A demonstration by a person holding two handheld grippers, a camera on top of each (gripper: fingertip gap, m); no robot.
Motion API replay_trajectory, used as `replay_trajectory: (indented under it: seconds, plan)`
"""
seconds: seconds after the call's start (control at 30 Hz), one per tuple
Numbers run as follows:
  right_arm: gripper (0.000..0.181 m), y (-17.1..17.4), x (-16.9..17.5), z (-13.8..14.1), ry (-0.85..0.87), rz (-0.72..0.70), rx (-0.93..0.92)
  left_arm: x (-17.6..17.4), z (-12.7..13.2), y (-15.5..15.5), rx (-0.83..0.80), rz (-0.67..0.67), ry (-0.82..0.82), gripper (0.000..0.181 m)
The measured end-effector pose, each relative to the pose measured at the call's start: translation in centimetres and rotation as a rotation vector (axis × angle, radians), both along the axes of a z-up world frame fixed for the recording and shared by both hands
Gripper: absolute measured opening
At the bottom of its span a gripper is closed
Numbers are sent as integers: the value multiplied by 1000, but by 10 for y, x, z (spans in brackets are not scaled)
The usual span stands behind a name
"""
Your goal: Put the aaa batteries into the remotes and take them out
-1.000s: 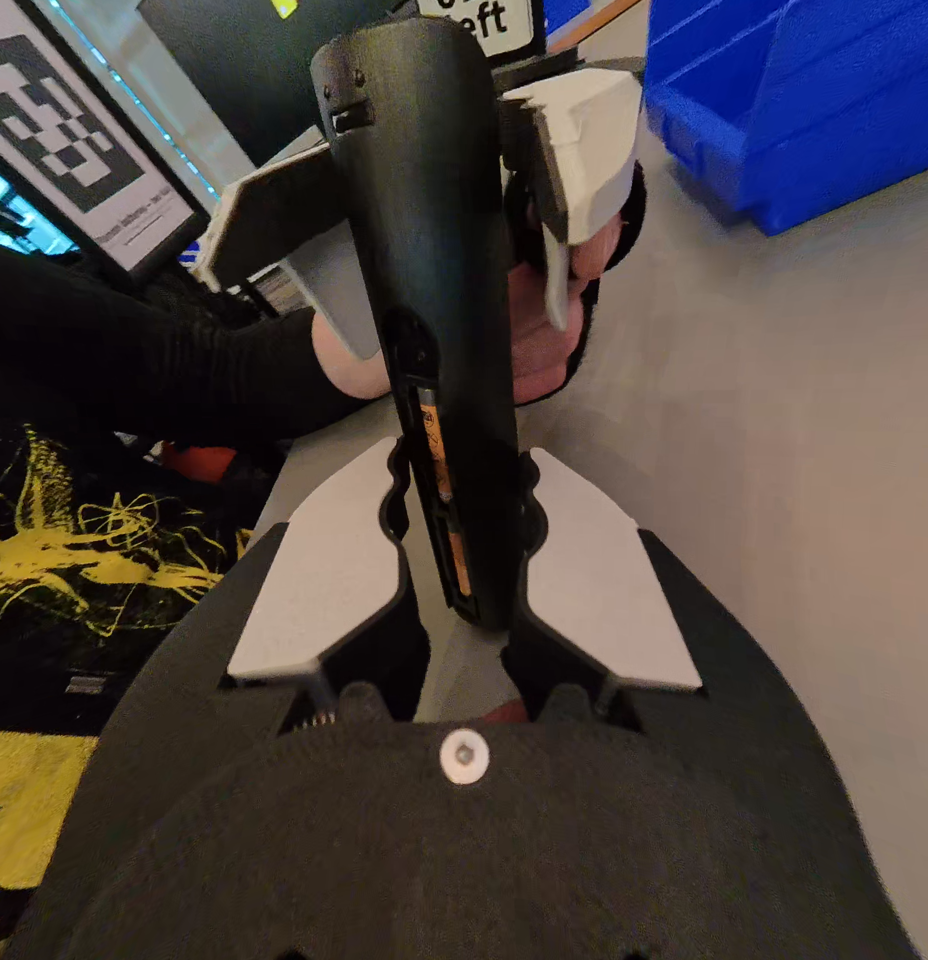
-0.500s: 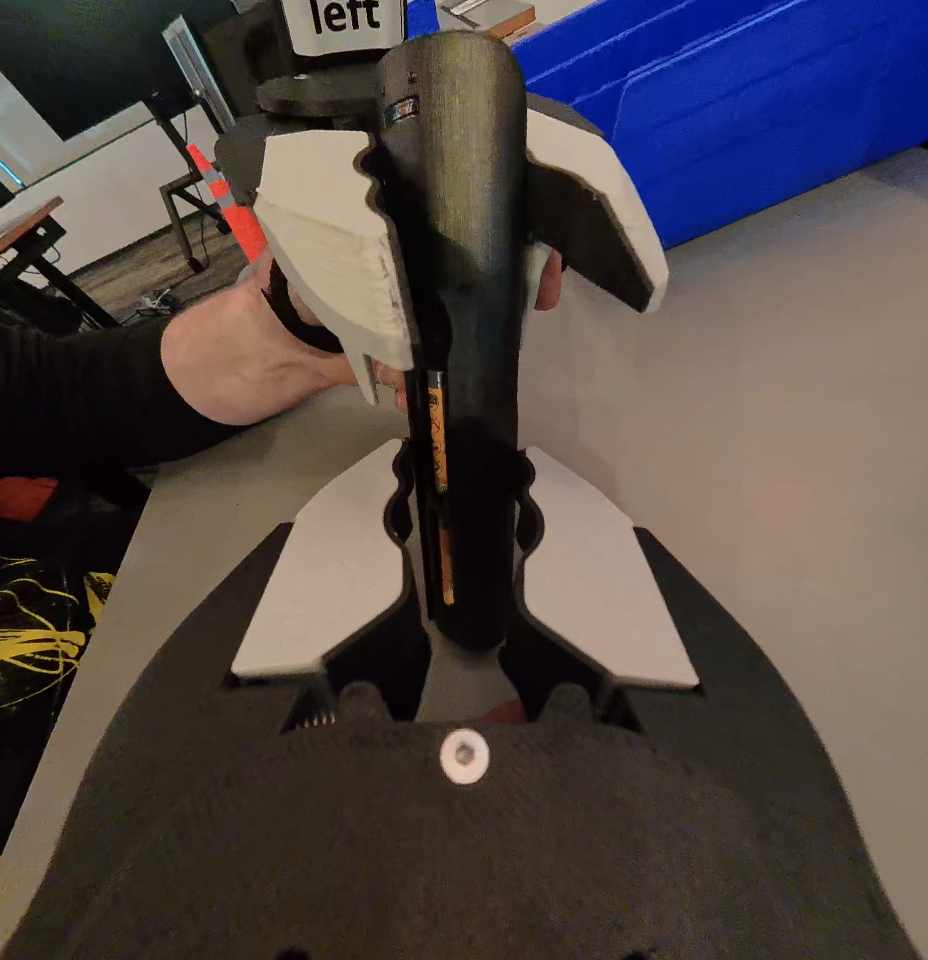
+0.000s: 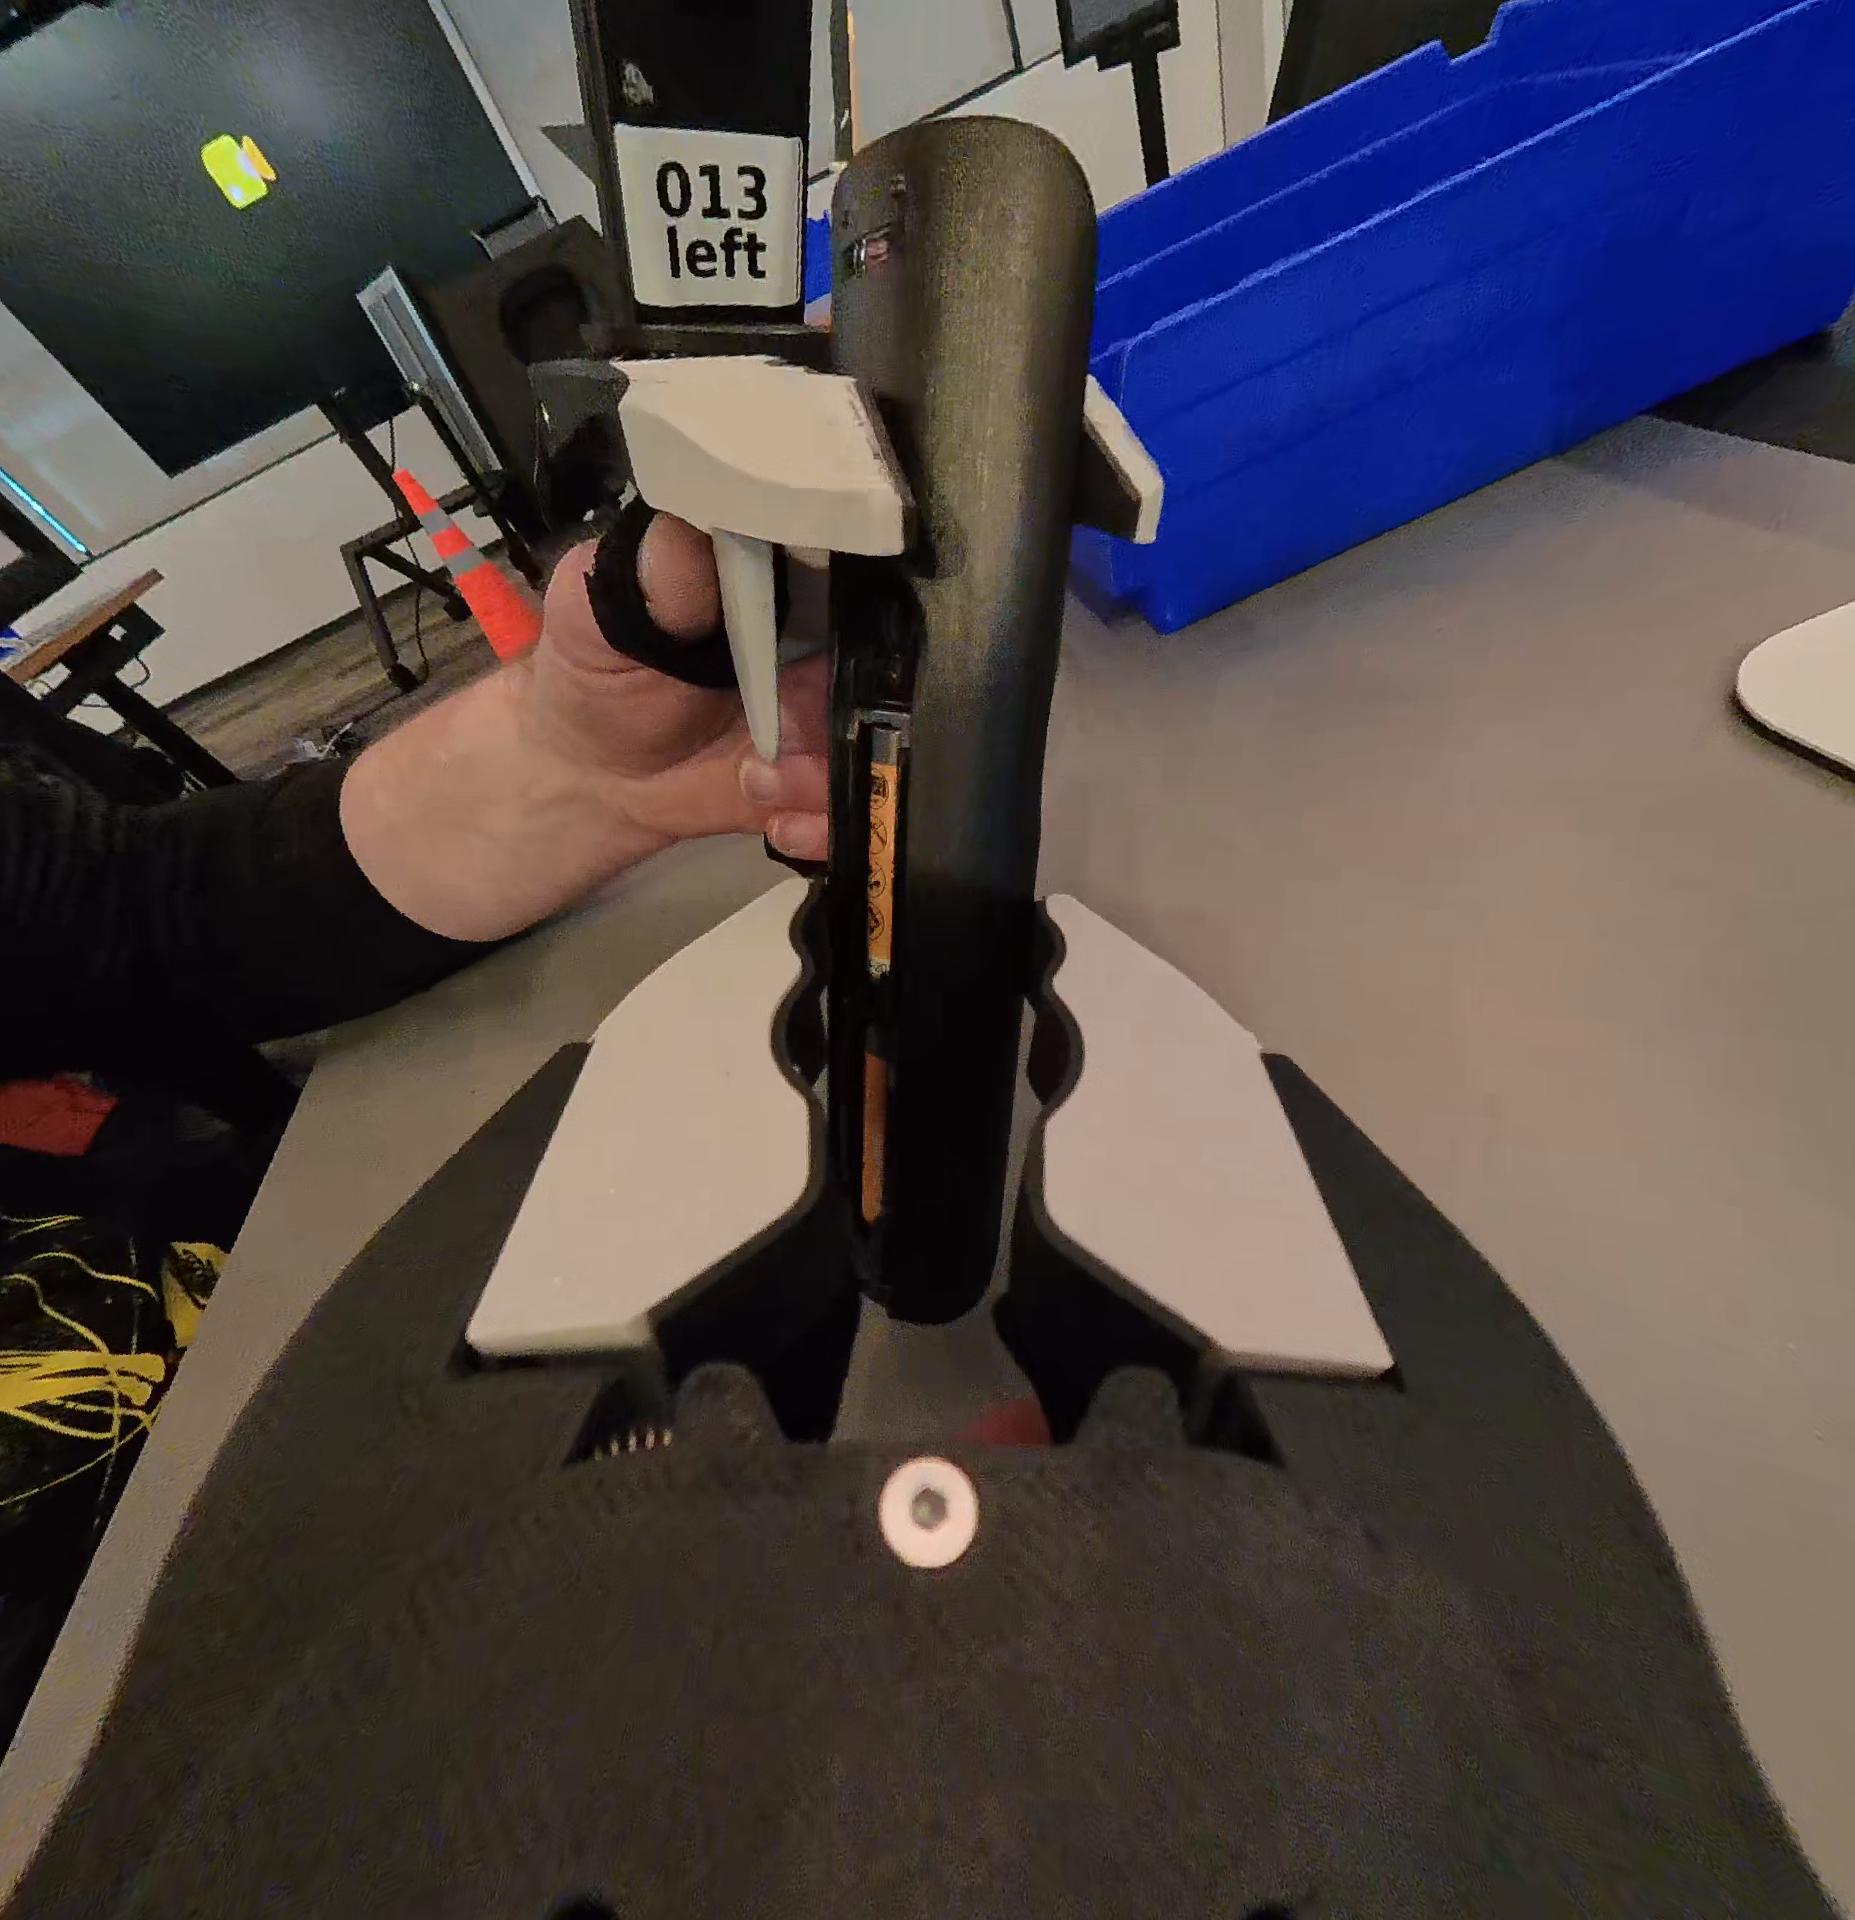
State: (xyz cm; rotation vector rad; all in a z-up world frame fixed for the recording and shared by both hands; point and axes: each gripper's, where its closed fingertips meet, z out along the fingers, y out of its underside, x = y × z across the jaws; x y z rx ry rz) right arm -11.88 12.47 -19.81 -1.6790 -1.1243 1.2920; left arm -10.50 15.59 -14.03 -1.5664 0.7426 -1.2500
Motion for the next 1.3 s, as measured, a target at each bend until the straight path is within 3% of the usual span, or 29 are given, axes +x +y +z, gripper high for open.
replay_trajectory:
  seconds: [0.03,0.1,0.3,1.3]
  plan:
    - [33,-1,1,1,10,6,-1,-2,-1,1,0,16,15,26]
    - [49,1,4,4,24,11,-6,-2,-4,0,-6,13,40,26]
    - [22,11,15,-1,-45,2,14,5,-12,-2,-15,8,85,25]
    - [27,8,33,-18,-478,31,86,26,-12,6,55,168,216,25]
